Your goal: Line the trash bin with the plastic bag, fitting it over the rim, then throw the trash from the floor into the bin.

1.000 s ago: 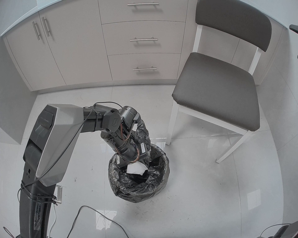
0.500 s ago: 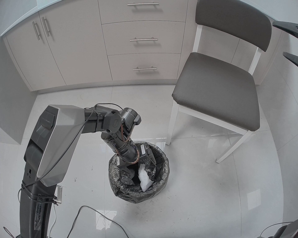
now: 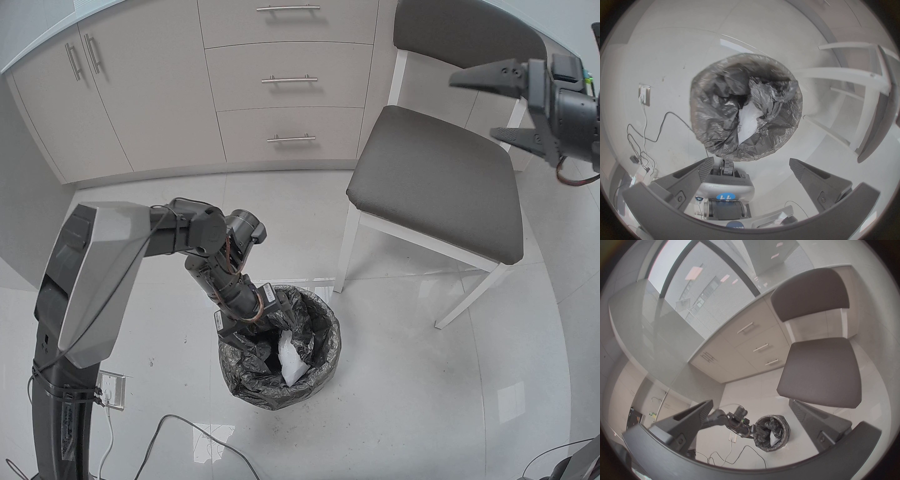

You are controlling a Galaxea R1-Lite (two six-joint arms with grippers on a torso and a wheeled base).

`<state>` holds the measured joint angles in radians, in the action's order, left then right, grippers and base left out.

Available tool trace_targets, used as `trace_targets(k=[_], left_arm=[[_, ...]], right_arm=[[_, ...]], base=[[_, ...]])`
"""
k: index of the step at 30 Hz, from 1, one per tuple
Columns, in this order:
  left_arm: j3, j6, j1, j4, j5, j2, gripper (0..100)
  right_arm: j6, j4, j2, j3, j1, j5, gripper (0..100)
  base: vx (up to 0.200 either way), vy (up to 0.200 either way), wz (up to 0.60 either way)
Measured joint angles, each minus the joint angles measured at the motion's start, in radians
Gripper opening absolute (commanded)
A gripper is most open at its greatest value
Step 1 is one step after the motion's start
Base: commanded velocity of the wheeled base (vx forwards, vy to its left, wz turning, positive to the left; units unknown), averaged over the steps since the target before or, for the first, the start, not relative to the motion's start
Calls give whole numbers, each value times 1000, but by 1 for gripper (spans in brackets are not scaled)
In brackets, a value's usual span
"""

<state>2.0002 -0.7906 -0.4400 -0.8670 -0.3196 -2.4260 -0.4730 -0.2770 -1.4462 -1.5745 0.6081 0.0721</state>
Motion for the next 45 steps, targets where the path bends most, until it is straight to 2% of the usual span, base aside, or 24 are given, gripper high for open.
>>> trace_targets(k=[5,11,15,22,27,32,39,45], left_arm=[[0,-25,44,-72,-3,72,100],[0,-51,88,-111,-7,176,100],[0,-60,104,-131,-8,242,100],[0,-60,123,-170,-4,349,100],[0,-53,162,-223,-2,398,100],[0,-20,215,-359,0,429,100],[0,63,245,-642,1,473,100],[0,117,243,-685,2,606,100]], right_arm=[[0,2,-100,-16,78,41,0],[-1,10,-250,-96,129,55,0],[-6,14,-367,-180,142,83,0],[-38,17,-593,-353,147,185,0],[-61,17,-730,-406,139,243,0],[-103,16,-849,-421,133,281,0],[-129,12,-990,-425,121,291,0],[-134,-10,-1090,-425,113,293,0]], base=[[0,0,0],[0,0,0],[0,0,0],[0,0,0],[0,0,0],[0,0,0],[0,0,0],[0,0,0]])
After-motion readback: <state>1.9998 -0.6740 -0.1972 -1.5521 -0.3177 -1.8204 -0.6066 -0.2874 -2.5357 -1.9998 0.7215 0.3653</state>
